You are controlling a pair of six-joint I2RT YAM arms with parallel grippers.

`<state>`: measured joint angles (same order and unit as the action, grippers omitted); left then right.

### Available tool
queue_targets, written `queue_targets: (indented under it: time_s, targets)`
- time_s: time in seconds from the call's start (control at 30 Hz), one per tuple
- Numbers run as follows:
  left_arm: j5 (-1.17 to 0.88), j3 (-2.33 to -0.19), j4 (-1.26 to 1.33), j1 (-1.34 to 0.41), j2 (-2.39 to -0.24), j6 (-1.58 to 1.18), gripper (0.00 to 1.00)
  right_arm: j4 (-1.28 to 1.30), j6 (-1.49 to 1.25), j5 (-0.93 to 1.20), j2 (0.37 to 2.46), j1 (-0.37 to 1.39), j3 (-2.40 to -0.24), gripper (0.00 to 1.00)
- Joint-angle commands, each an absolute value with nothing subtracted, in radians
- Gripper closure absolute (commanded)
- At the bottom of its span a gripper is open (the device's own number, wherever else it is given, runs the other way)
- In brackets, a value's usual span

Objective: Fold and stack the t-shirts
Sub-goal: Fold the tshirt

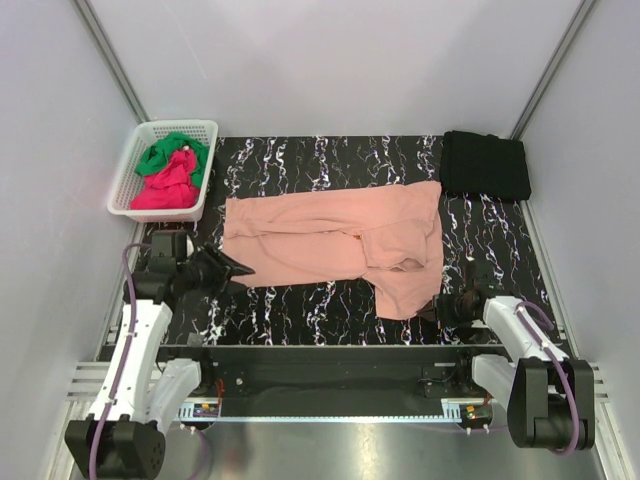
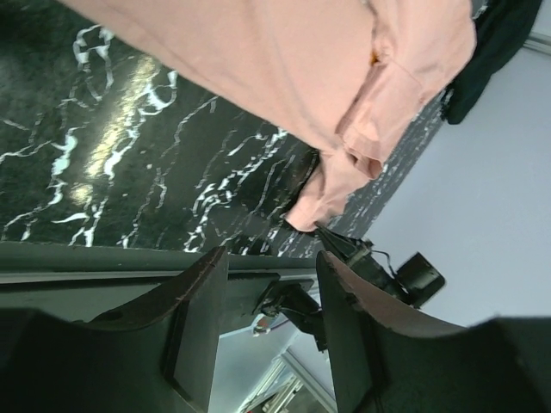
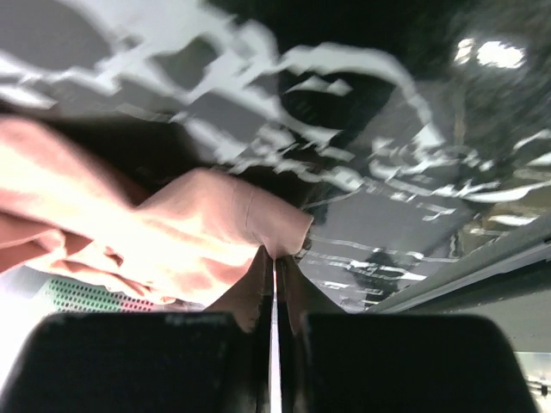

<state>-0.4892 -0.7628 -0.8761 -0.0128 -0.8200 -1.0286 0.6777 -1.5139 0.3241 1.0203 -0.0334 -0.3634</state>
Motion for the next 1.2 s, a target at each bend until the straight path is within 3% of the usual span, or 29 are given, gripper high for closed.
queue_targets:
  time_s: [0.0,0.2,0.53,1.17]
  targets:
    - [-0.440,-0.718,-0.893,-0.006,-0.778,-1.012,0.51,0.716,-1.493,0.293,0.988,-0.034,-0.423,1.00]
    - [-0.250,-0.663,-1.022,-0.003,-0.727,-0.973,0.45,0.716,-1.488,0.307,0.979,-0.034,-0.426,1.00]
    - [-0.006,-0.653,-1.002,-0.002,-0.781,-1.005,0.42,0.719,-1.445,0.356,0.982,-0.034,-0.449,1.00]
    - [-0.207,-0.525,-0.556,0.176,-1.107,-0.951,0.43,0.729,-1.387,0.403,1.008,-0.034,-0.475,1.00]
